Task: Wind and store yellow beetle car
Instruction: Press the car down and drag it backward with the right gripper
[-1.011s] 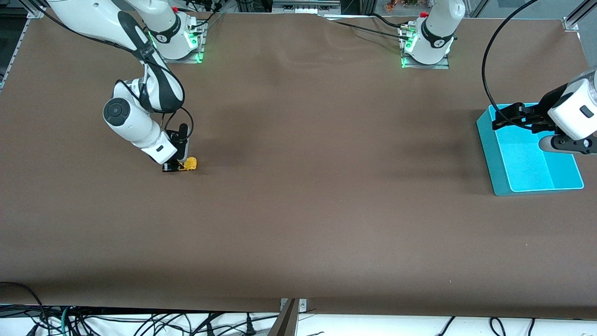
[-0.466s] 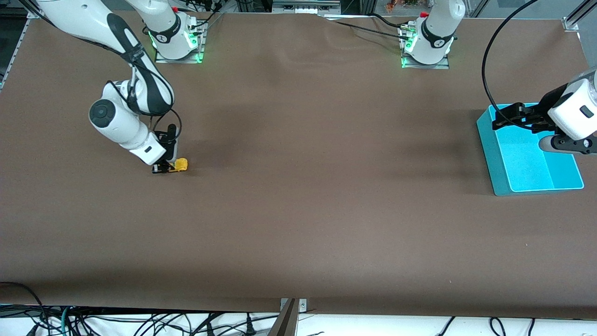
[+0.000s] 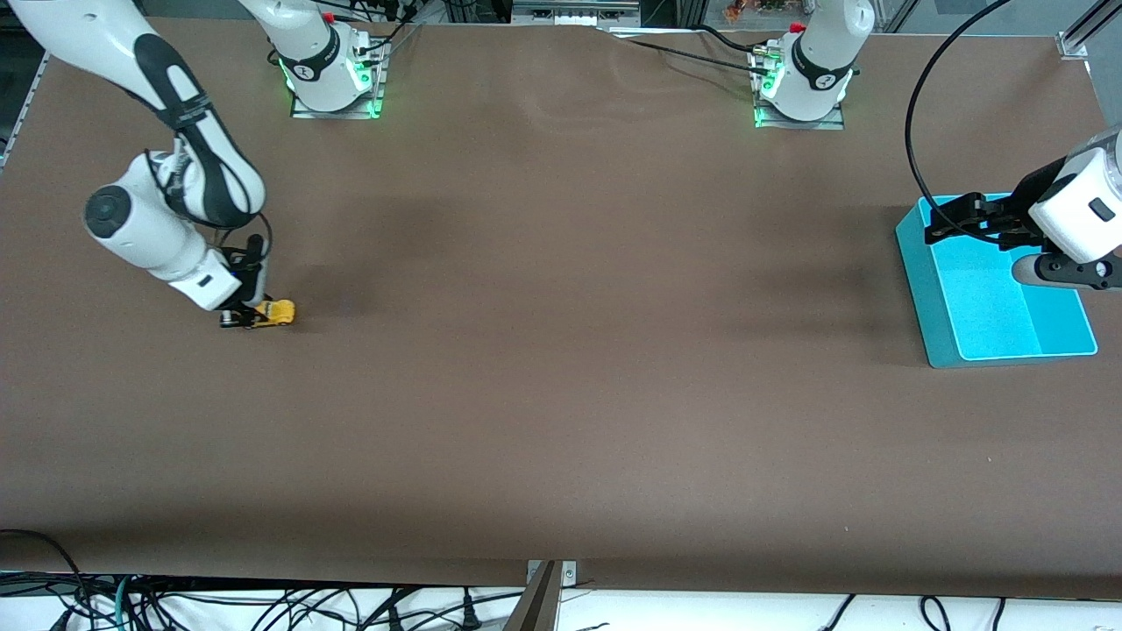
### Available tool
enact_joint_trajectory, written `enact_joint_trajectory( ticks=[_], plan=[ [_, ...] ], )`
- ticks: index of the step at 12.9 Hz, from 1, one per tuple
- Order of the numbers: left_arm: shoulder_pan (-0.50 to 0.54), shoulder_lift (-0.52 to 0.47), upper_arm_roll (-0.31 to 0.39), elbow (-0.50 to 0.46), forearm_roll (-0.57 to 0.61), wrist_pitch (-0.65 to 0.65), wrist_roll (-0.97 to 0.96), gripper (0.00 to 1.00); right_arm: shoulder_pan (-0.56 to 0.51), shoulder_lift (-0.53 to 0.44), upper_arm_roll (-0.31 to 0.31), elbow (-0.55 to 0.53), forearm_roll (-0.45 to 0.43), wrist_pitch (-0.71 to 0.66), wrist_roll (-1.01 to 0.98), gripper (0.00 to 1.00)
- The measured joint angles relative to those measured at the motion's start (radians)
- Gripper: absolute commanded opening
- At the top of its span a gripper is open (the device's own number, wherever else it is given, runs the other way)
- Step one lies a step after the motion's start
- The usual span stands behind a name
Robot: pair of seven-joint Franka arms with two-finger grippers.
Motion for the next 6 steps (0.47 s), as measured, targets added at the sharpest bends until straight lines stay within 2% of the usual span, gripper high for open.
enact_joint_trajectory(
  ticks=[2, 3, 4, 6],
  plan=[
    [0.0, 0.0, 0.0, 0.0, 0.0, 0.0, 0.0, 1.0, -0.081, 0.01, 0.008, 0.014, 0.003, 0.0, -0.046, 0.26],
    [0.0, 0.0, 0.0, 0.0, 0.0, 0.0, 0.0, 1.0, -0.106, 0.013, 0.011, 0.019, 0.004, 0.0, -0.057, 0.3],
    [0.0, 0.0, 0.0, 0.0, 0.0, 0.0, 0.0, 1.0, -0.117, 0.015, 0.013, 0.022, 0.004, -0.001, -0.06, 0.35],
    [0.0, 0.0, 0.0, 0.0, 0.0, 0.0, 0.0, 1.0, -0.12, 0.017, 0.019, 0.027, 0.003, -0.011, -0.062, 0.56]
  ],
)
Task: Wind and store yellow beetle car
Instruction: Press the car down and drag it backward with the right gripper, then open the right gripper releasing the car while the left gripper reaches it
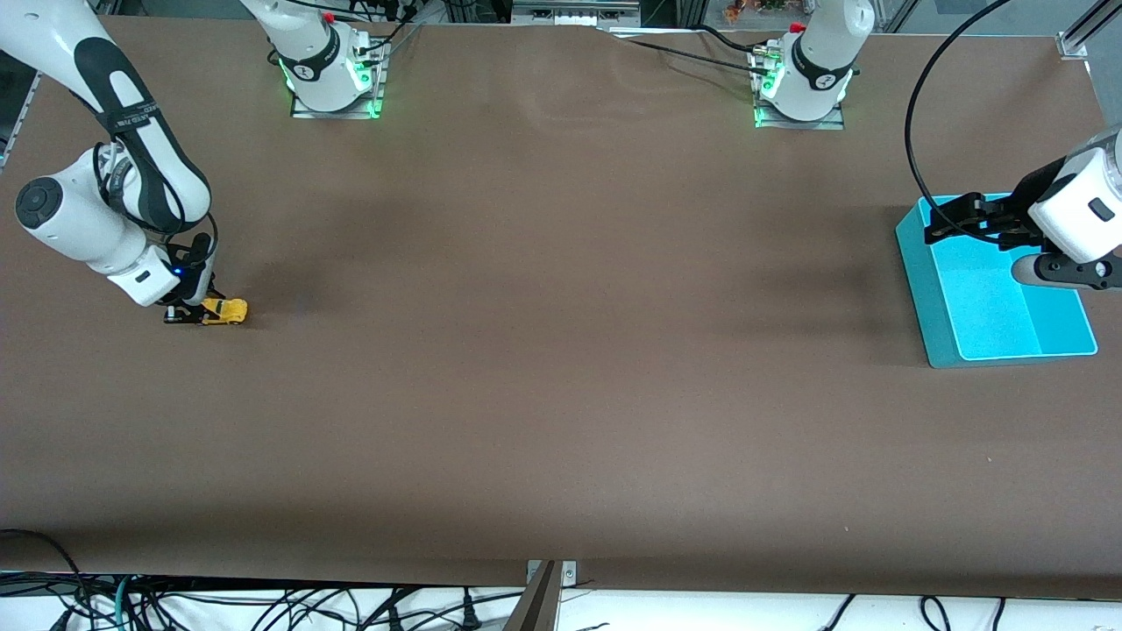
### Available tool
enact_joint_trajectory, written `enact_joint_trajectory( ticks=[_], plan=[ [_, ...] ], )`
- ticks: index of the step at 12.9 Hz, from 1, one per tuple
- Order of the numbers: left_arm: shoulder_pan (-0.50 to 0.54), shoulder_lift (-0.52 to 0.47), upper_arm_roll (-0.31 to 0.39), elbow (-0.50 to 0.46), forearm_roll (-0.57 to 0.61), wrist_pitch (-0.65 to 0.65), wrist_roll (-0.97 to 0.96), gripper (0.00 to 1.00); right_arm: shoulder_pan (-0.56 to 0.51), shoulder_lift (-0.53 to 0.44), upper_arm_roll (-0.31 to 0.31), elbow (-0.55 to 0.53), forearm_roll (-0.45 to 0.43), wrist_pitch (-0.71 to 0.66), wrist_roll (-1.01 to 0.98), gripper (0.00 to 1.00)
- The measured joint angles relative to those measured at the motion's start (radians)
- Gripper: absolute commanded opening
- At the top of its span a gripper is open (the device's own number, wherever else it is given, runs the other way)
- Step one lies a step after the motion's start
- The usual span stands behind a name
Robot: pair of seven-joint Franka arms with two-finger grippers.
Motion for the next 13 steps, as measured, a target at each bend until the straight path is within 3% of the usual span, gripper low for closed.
enact_joint_trajectory(
  ticks=[1, 2, 8, 13],
  plan=[
    [0.0, 0.0, 0.0, 0.0, 0.0, 0.0, 0.0, 1.0, -0.002, 0.012, 0.005, 0.011, 0.0, -0.021, -0.005, 0.73],
    [0.0, 0.0, 0.0, 0.0, 0.0, 0.0, 0.0, 1.0, -0.003, 0.031, 0.01, 0.026, -0.001, -0.057, -0.009, 1.0],
    [-0.001, 0.001, 0.0, 0.0, 0.0, 0.0, 0.0, 1.0, -0.006, 0.094, 0.109, 0.18, -0.002, -0.246, 0.004, 1.0],
    [0.0, 0.015, 0.001, -0.002, 0.0, -0.003, 0.0, 1.0, -0.006, -0.008, 0.226, 0.432, -0.031, -0.61, 0.167, 1.0]
  ],
)
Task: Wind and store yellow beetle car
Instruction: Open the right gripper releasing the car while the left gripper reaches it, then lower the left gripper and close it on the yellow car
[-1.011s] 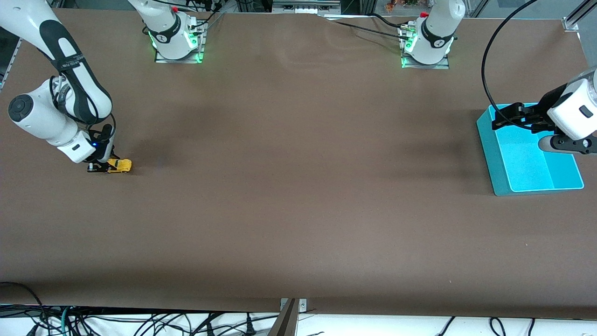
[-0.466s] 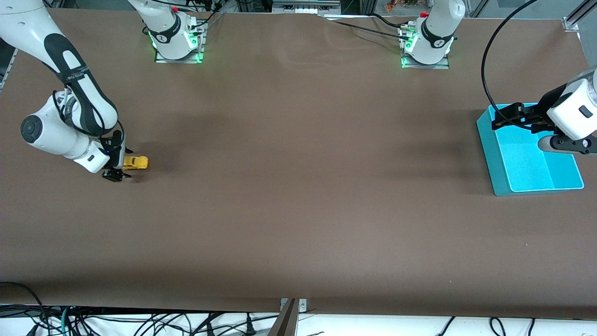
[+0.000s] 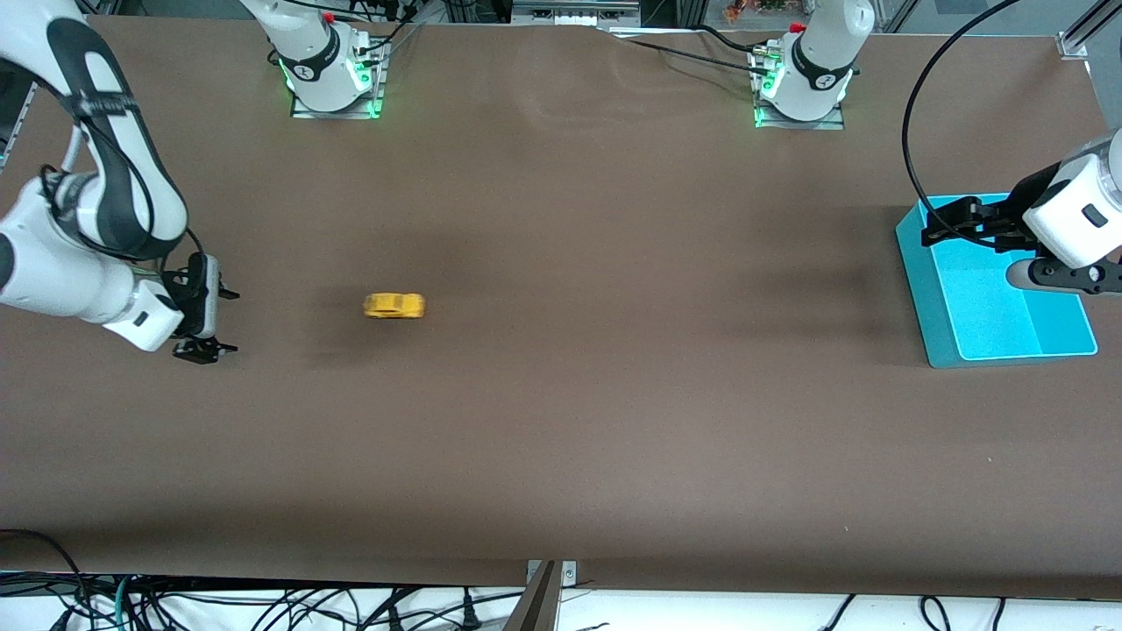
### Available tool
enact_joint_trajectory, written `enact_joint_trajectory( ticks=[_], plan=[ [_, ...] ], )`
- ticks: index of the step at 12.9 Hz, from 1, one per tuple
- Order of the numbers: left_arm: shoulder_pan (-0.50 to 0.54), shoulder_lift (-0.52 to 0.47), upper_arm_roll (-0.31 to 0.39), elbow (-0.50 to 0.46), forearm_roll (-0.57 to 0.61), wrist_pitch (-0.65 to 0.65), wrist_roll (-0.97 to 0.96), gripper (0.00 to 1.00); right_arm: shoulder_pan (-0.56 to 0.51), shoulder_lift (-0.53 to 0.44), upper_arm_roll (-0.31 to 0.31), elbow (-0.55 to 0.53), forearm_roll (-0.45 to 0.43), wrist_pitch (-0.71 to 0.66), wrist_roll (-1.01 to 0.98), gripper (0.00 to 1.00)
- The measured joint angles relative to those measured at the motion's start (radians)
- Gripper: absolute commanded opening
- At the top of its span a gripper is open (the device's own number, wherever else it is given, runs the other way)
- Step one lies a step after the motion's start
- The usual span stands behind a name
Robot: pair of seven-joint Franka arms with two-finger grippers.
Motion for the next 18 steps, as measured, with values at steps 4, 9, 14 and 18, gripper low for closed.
enact_joint_trajectory(
  ticks=[4, 9, 14, 18],
  plan=[
    [0.003, 0.028, 0.003, -0.001, -0.026, -0.02, 0.0, 1.0, 0.006, -0.123, 0.043, 0.134, -0.016, -0.2, 0.087, 1.0],
    [0.004, 0.108, 0.004, -0.021, -0.037, -0.032, 0.343, 1.0, 0.034, -0.159, 0.044, 0.216, -0.071, -0.242, 0.325, 1.0],
    [0.006, 0.219, 0.006, -0.125, -0.031, 0.102, 0.676, 1.0, 0.079, -0.27, -0.001, 0.216, -0.078, -0.268, 0.746, 1.0],
    [0.006, 0.189, 0.006, -0.362, 0.079, 0.451, 0.999, 1.0, 0.157, -0.301, -0.092, 0.216, -0.05, -0.328, 1.114, 1.0]
  ],
)
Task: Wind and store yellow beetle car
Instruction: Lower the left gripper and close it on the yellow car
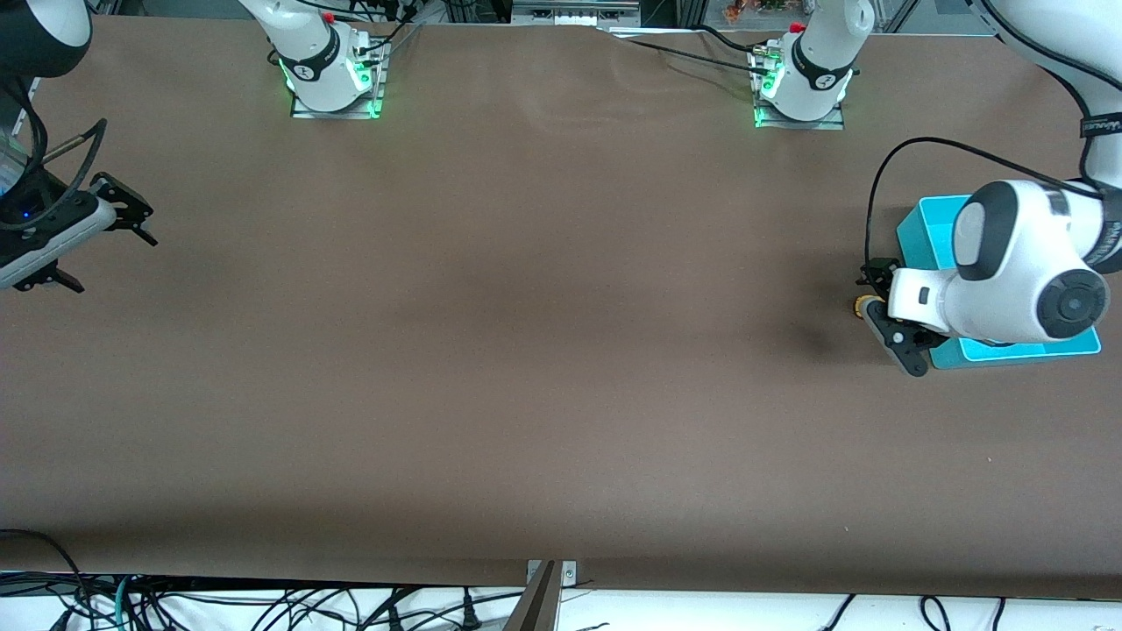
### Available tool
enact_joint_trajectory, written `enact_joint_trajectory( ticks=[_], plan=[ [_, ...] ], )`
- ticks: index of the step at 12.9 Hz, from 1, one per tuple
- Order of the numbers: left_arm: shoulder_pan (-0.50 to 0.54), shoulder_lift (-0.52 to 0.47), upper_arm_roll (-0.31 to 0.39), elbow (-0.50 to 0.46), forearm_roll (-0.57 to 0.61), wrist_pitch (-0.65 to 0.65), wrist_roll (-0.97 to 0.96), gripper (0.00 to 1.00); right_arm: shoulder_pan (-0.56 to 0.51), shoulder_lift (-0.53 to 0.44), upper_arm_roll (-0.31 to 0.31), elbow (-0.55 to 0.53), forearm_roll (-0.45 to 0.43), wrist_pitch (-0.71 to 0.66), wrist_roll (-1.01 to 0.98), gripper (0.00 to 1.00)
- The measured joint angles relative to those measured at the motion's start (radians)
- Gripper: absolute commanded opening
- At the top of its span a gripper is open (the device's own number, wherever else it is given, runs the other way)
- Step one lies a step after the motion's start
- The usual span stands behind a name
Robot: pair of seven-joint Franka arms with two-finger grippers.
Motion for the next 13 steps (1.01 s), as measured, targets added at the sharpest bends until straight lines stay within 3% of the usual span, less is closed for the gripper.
enact_joint_trajectory(
  ticks=[3, 7, 13],
  plan=[
    [0.008, -0.022, 0.003, -0.157, 0.013, 0.236, 0.245, 1.0, 0.049, -0.026, -0.066, 0.0, 0.056, -0.06, 0.267, 1.0],
    [0.036, -0.03, 0.008, -0.265, 0.013, 0.387, 0.44, 1.0, 0.111, -0.046, -0.073, 0.0, 0.076, -0.075, 0.577, 1.0],
    [0.124, -0.032, 0.012, -0.389, 0.013, 0.603, 0.649, 1.0, 0.132, -0.046, -0.08, 0.0, 0.075, -0.148, 0.609, 1.0]
  ],
)
